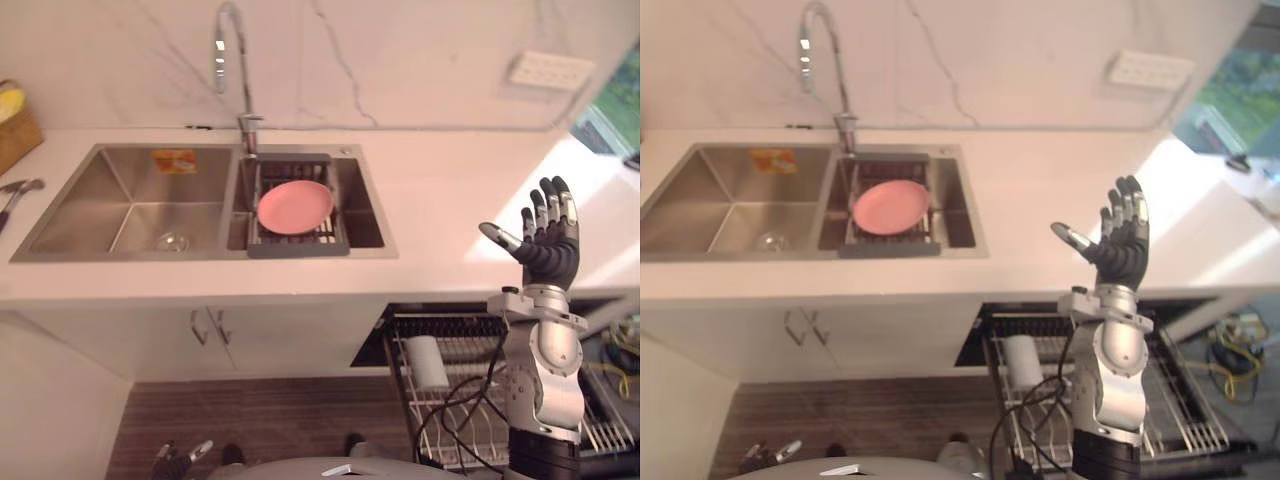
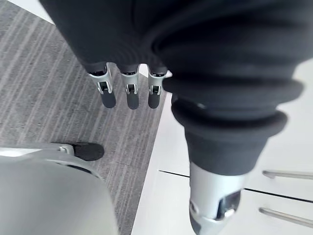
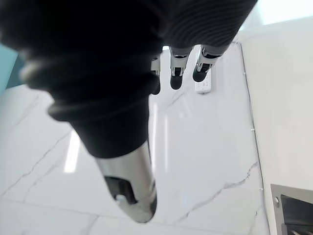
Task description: Walk over to the sink, pick up the cup, carry it to the dishwasher, place the cup inside the dishwasher, then close the dishwasher door
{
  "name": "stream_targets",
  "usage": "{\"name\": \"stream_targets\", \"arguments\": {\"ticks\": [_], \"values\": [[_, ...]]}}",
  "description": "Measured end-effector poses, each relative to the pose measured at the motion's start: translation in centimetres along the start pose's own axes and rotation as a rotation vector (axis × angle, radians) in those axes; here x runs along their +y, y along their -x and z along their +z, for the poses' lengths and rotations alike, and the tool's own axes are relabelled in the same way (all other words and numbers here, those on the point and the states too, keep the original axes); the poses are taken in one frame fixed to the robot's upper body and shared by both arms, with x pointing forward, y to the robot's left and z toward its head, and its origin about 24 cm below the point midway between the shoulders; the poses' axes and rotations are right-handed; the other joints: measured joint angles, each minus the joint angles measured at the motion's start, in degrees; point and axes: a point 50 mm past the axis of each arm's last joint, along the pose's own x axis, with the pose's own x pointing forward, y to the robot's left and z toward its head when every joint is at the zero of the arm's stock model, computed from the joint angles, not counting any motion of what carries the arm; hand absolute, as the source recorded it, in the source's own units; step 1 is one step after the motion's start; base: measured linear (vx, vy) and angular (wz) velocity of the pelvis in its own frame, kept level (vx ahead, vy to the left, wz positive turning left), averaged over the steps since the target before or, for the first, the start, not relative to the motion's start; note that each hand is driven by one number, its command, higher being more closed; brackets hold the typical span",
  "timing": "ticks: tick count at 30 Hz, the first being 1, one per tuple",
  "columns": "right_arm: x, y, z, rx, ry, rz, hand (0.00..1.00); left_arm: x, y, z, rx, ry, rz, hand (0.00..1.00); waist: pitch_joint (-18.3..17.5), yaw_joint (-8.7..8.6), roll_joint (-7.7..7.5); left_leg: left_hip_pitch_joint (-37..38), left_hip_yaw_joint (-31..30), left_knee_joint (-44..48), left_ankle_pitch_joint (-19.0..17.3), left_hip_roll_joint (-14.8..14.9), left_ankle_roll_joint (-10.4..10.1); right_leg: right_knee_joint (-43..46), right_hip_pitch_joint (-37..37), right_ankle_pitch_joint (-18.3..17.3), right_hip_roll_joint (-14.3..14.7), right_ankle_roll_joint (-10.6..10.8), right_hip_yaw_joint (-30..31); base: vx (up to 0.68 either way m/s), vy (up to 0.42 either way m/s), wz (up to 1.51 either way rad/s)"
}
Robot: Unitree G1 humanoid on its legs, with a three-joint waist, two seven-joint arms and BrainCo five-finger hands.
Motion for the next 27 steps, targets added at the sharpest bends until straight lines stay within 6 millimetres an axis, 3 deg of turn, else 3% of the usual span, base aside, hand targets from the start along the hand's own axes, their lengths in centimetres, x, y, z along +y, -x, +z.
{"name": "stream_targets", "arguments": {"ticks": [1,4,7,11,19,20,27], "values": [[0.1,0.0,0.0,-0.001,-0.001,0.006,0.0,0.4,0.0,-0.1,0.007,-0.02,0.006,0.0,-0.14,0.85,-0.93,-0.01,0.0,0.0,0.22,0.08,0.31,-0.1,0.01,0.27,0.06,-0.39,-0.18,0.05,-0.011,0.02],[0.3,-0.4,0.2,-0.015,0.001,0.014,0.0,1.1,0.1,-0.6,0.029,-0.029,0.023,0.0,-0.86,0.9,-2.68,-0.25,-0.14,0.02,0.23,0.01,0.37,-1.41,0.98,1.84,0.13,-0.54,-0.45,0.05,0.009,0.02],[1.0,-1.3,0.6,-0.054,0.038,0.036,0.0,1.3,0.0,-0.3,0.027,-0.029,0.028,0.0,-1.26,0.72,-3.26,-0.6,-0.08,0.02,0.32,0.06,0.48,-3.19,1.59,3.0,0.33,-0.76,-0.43,0.0,0.0,0.0],[2.1,-1.7,0.0,-0.032,0.052,0.11,0.0,1.4,-0.1,0.0,0.015,-0.013,0.036,0.0,-1.59,0.82,-3.16,0.16,0.06,0.01,0.21,0.64,0.26,-4.24,2.64,3.08,0.94,-1.38,-0.46,-0.05,-0.022,-0.04],[3.9,-1.6,-0.2,-0.033,0.27,0.288,0.0,1.8,0.3,-0.9,0.036,-0.029,0.047,0.0,-2.94,0.89,-3.13,-1.85,-0.15,0.01,0.11,1.62,0.08,-5.72,2.25,3.24,1.65,-1.78,-1.81,-0.06,-0.022,0.05],[4.4,-2.1,-0.9,0.008,0.282,0.337,0.0,1.0,0.4,-1.1,0.03,-0.041,0.023,0.0,-3.43,1.59,-1.01,-2.67,-1.16,0.02,0.57,1.87,-0.01,-8.32,3.43,4.76,1.8,-2.16,-3.69,0.01,0.0,0.03],[4.4,-2.1,-0.9,0.008,0.282,0.337,0.0,0.8,0.3,-0.8,0.025,-0.039,0.019,0.0,-3.15,1.87,-0.91,-2.68,-1.15,0.03,0.56,1.88,0.0,-8.39,3.45,4.77,1.8,-2.14,-3.72,0.0,0.0,0.0]]}}
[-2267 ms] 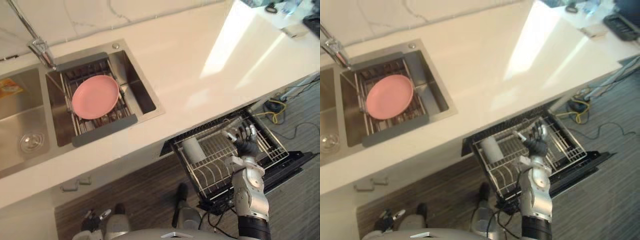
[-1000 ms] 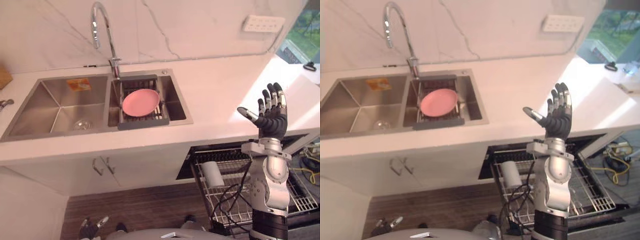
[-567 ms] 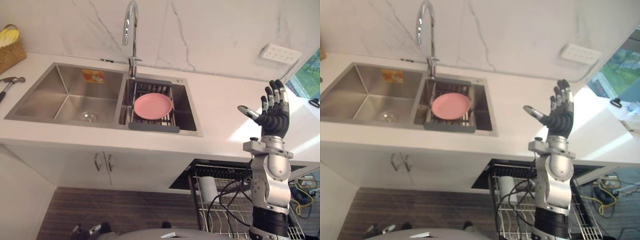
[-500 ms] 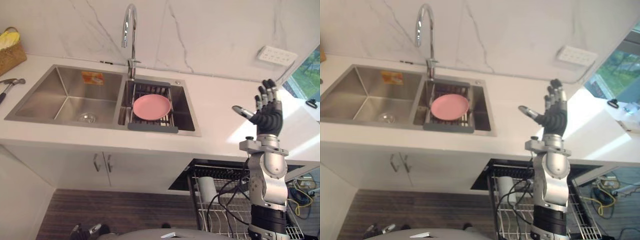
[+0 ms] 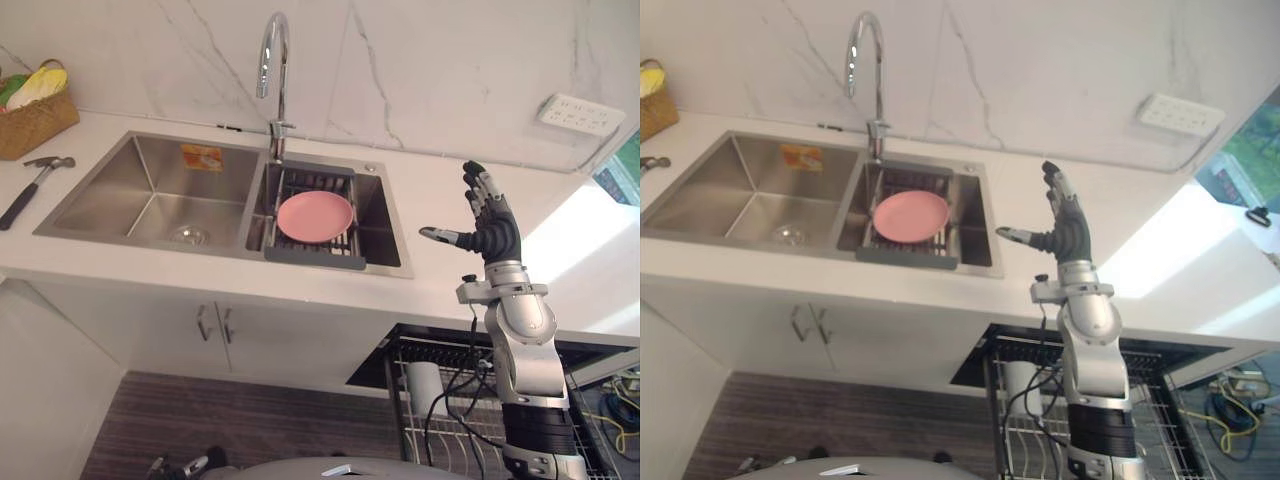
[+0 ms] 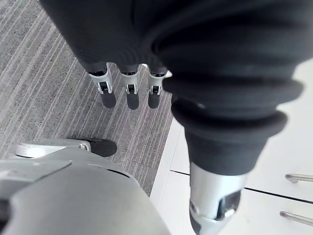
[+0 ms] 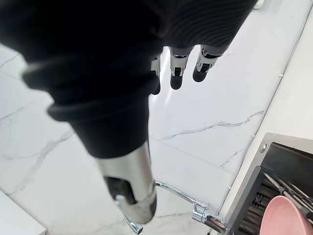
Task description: Walk over to the sink, pick up the cup, carry it to the dishwasher, place the cup inside the dishwasher, then close the dishwasher door
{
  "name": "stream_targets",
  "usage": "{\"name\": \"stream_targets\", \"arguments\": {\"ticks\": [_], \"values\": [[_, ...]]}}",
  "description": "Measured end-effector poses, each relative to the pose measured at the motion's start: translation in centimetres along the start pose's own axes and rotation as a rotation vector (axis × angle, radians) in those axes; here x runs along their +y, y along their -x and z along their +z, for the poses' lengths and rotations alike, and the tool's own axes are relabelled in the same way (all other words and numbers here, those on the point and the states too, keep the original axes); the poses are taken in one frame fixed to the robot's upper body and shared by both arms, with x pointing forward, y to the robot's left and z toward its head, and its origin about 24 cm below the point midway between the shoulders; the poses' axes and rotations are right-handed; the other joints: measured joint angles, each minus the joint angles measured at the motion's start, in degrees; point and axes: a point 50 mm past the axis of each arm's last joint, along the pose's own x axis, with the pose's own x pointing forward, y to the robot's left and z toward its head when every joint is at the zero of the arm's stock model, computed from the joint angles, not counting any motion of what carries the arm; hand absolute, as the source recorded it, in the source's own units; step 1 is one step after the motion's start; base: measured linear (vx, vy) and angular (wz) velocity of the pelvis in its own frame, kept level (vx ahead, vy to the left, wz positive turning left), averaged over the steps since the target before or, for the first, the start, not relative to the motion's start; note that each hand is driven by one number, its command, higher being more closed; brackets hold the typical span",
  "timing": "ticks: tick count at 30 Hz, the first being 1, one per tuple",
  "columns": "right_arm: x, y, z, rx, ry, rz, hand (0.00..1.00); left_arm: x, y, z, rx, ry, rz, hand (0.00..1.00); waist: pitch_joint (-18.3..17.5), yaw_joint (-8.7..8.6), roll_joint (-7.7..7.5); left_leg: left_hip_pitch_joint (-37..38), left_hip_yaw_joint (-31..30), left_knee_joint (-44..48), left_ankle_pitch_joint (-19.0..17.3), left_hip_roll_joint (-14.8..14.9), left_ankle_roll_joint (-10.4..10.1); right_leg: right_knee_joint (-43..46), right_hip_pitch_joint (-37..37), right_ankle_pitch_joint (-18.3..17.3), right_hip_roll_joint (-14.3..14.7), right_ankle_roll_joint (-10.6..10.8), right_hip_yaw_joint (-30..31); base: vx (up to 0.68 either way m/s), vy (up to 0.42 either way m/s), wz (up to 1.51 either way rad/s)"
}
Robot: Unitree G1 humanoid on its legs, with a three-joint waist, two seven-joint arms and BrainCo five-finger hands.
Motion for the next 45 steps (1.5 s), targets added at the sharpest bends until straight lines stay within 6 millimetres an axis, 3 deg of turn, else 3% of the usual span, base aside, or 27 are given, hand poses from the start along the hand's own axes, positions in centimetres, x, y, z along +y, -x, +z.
{"name": "stream_targets", "arguments": {"ticks": [6,11,18,22,28,36,45], "values": [[0.3,-0.5,0.1,0.003,-0.007,0.01,0.0,-0.1,-0.2,0.4,0.007,0.031,-0.002,0.0,0.25,0.29,0.04,-0.17,-0.47,0.0,-0.03,0.08,-0.09,-0.04,0.27,0.06,-0.09,0.12,-0.81,-0.01,-0.006,0.04],[1.6,-4.0,0.1,0.016,0.055,0.084,0.0,-0.2,-0.4,0.6,0.029,0.067,-0.004,0.0,0.54,1.29,0.07,-0.38,-0.77,0.0,-0.03,-0.14,-0.11,-1.19,1.59,0.18,-0.12,0.61,-2.5,-0.02,-0.002,0.11],[3.1,-7.0,-3.2,0.192,0.245,0.18,0.0,-0.7,-0.7,1.2,0.032,0.068,-0.027,0.0,1.33,3.27,0.48,-0.56,-0.69,0.01,0.52,-1.23,0.26,-1.17,3.42,-0.51,-1.72,1.62,-6.67,0.06,0.024,0.28],[2.7,-7.8,-5.0,0.278,0.355,0.199,0.0,-0.7,-0.7,1.7,0.021,0.065,-0.035,0.0,2.57,3.88,0.66,-0.66,-2.14,0.03,0.88,-2.6,0.69,-1.29,4.58,-0.64,-2.92,2.55,-8.61,0.07,0.036,0.21],[3.2,-9.4,-5.1,0.283,0.529,0.256,0.0,-1.1,-0.7,1.8,0.021,0.049,-0.068,0.0,3.73,4.15,1.46,-0.13,-2.4,0.01,0.88,-3.04,0.69,-1.39,5.53,-0.82,-3.25,2.79,-9.36,0.03,0.005,0.06],[2.1,-9.3,-5.8,0.312,0.667,0.267,0.0,-1.5,-0.6,1.6,0.028,0.024,-0.097,0.0,5.19,4.43,2.22,-0.26,-3.51,0.0,0.59,-3.13,0.76,-1.44,6.13,-1.48,-3.24,2.72,-10.65,-0.03,-0.003,0.08],[2.4,-9.3,-5.5,0.245,0.82,0.331,0.0,-1.6,-0.6,1.6,0.025,0.019,-0.108,0.0,5.47,4.53,2.43,-0.73,-3.41,0.02,0.66,-3.14,0.78,-1.56,5.87,-1.31,-3.25,3.05,-10.72,0.04,-0.003,0.0]]}}
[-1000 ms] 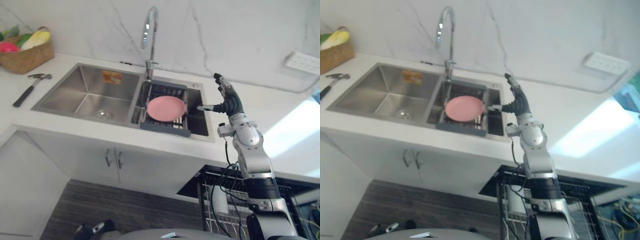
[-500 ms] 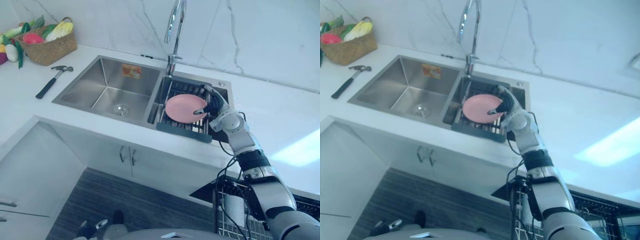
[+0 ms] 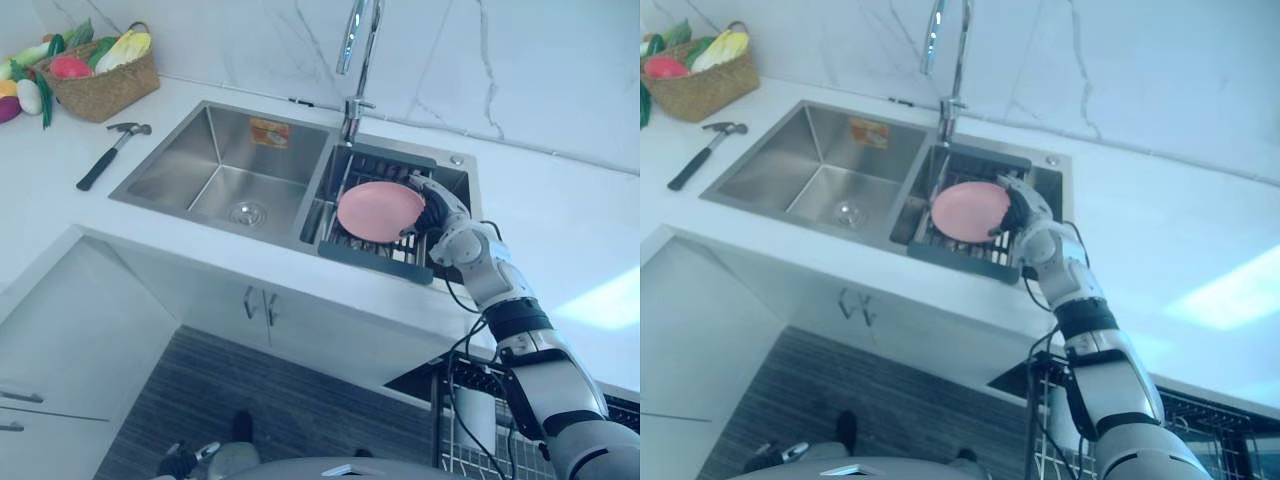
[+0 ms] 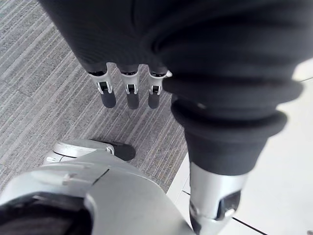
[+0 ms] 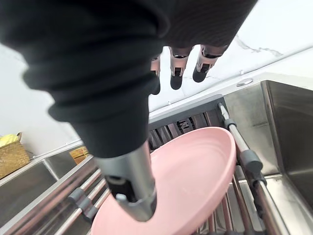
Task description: Walk over to the sink, pick up the cup, carry it to the dishwasher, place the cup inside the dishwasher, then close the dishwasher door
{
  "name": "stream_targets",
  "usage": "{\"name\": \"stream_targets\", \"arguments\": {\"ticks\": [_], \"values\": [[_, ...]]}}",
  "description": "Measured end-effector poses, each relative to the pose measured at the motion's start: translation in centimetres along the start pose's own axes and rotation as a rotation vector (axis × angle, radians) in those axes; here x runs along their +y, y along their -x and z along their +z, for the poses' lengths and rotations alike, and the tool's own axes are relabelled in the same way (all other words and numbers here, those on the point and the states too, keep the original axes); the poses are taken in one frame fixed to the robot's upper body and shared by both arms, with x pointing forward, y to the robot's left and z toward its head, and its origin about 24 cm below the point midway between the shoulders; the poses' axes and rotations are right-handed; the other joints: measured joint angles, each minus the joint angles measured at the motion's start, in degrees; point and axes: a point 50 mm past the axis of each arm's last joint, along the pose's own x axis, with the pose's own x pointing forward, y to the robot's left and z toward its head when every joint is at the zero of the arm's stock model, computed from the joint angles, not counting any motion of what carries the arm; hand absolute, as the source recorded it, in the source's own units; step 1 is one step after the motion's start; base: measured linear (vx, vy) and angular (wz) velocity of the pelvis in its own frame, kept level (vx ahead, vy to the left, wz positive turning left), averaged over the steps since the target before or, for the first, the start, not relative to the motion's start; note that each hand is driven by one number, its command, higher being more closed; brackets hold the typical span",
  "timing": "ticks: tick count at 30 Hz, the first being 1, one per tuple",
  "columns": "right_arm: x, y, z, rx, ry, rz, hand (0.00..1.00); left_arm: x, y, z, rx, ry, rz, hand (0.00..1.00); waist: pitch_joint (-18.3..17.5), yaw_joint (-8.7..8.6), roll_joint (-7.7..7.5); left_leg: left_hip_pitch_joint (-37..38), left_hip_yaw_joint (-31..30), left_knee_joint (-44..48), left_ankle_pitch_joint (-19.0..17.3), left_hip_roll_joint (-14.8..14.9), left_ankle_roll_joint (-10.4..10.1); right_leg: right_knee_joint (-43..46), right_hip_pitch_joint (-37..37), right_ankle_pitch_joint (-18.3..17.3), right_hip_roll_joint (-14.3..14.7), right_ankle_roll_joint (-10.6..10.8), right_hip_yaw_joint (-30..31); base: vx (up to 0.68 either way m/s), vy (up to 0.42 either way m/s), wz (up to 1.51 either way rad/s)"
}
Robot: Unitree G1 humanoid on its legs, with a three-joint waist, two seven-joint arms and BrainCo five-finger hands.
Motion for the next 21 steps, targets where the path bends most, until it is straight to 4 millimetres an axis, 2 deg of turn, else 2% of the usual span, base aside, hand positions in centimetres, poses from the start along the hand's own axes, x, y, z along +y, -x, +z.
{"name": "stream_targets", "arguments": {"ticks": [5,12,16,21], "values": [[0.6,0.0,0.4,-0.023,0.075,0.025,0.0,-0.2,0.0,0.5,-0.023,-0.012,-0.015,0.0,0.26,0.02,-0.01,0.17,0.0,0.0,-0.01,-0.03,-0.02,-0.01,0.24,-0.02,0.0,0.03,-0.21,0.02,-0.002,0.0],[1.3,0.0,0.7,-0.047,0.132,0.054,0.0,-0.4,0.0,0.3,-0.016,-0.026,-0.024,0.0,0.49,0.07,0.16,0.47,0.01,-0.02,-0.08,-0.04,-0.01,0.27,0.45,-0.39,-0.04,0.05,-0.2,-0.03,0.002,0.0],[1.8,0.3,-0.5,-0.003,0.168,0.083,0.0,-0.3,0.0,0.4,-0.019,-0.028,-0.027,0.0,0.84,0.76,0.08,0.14,-0.21,-0.02,-0.25,-0.19,-0.24,0.29,0.33,-0.65,-0.14,-0.27,-0.33,-0.01,0.004,0.02],[1.6,0.4,-0.9,0.009,0.197,0.085,0.0,-0.1,0.0,0.5,-0.025,-0.033,-0.031,0.0,1.13,0.76,-0.08,-0.18,-0.71,-0.01,0.02,-0.49,0.18,0.32,0.39,-0.49,-0.4,0.29,-1.13,0.04,0.002,0.06]]}}
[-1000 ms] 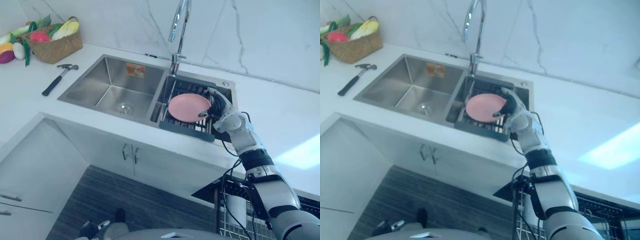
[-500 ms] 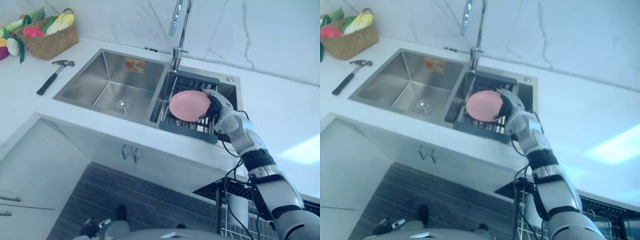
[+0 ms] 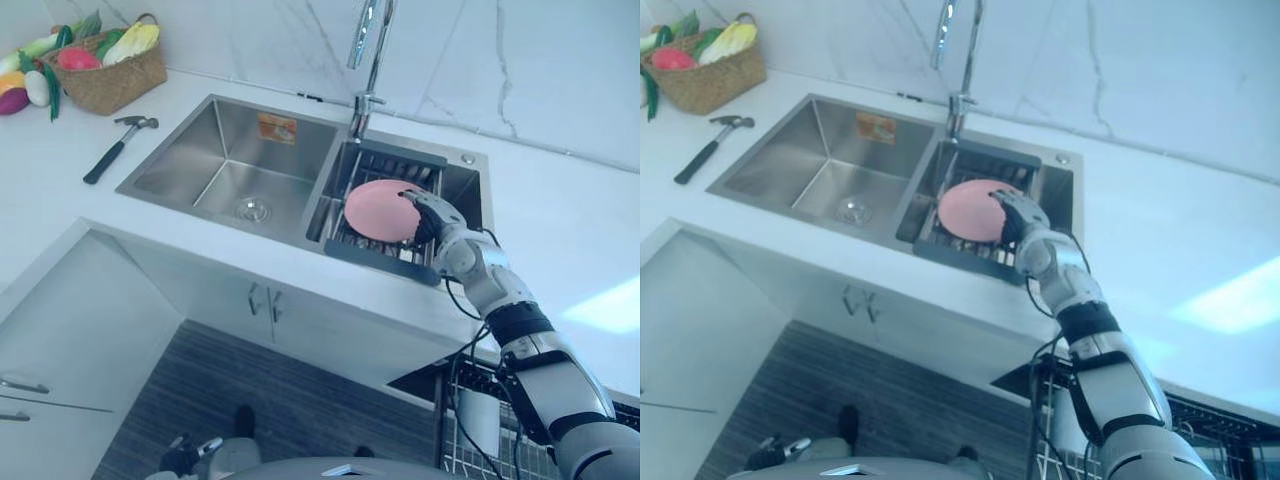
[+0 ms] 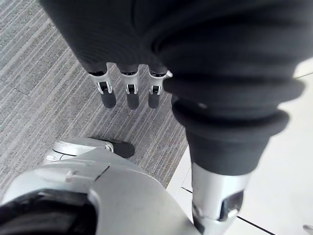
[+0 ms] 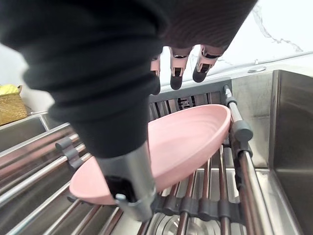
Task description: Walk over to the sink, pick up the cup, carry it to the dishwasher, place the cup inside the dishwasher, then close the dishwasher door
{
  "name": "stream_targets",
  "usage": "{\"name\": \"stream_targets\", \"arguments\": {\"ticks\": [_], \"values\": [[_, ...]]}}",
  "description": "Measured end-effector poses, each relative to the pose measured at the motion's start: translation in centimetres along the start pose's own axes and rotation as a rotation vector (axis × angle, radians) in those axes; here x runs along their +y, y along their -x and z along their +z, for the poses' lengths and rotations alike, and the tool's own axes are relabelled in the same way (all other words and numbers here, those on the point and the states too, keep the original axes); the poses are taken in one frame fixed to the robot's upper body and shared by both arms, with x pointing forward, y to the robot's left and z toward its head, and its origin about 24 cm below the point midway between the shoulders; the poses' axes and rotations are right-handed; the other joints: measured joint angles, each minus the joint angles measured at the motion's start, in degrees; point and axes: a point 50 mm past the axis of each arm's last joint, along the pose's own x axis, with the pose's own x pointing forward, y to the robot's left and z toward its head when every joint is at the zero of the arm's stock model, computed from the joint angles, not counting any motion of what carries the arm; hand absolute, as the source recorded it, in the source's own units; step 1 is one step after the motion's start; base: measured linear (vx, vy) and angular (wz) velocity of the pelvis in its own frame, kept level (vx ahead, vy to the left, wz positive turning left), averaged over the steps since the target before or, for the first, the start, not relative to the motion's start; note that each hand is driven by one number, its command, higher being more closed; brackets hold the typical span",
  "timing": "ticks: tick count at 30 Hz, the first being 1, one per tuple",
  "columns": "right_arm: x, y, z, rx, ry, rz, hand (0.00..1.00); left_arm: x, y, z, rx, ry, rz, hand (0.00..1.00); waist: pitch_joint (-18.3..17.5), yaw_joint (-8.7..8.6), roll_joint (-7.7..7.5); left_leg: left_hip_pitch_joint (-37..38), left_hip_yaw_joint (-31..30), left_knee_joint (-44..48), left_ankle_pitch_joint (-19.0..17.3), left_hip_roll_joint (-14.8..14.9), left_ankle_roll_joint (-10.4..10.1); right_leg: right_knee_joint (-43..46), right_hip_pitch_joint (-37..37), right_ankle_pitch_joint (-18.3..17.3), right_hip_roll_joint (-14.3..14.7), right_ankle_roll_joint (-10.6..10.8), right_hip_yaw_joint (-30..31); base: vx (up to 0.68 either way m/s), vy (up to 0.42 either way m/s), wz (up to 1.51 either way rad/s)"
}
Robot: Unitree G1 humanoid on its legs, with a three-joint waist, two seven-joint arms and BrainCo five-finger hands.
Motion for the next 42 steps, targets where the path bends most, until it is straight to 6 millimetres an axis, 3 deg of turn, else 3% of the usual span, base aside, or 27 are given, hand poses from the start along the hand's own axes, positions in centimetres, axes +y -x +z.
{"name": "stream_targets", "arguments": {"ticks": [20,42], "values": [[2.1,0.3,-2.3,0.113,0.063,0.038,0.0,0.2,0.1,0.0,-0.003,-0.01,0.001,0.0,0.79,0.78,0.39,-0.12,-1.41,-0.01,0.27,-0.7,0.3,0.63,0.93,-1.04,-0.51,-0.11,-1.86,0.0,0.003,0.05],[-0.2,-0.3,-4.3,0.21,0.115,-0.047,0.0,0.2,0.1,0.2,-0.036,0.005,-0.006,0.0,4.65,2.27,1.75,-1.2,-4.71,-0.01,0.63,-1.22,0.14,2.19,1.25,-2.62,-0.59,-0.03,-4.97,0.01,-0.002,0.07]]}}
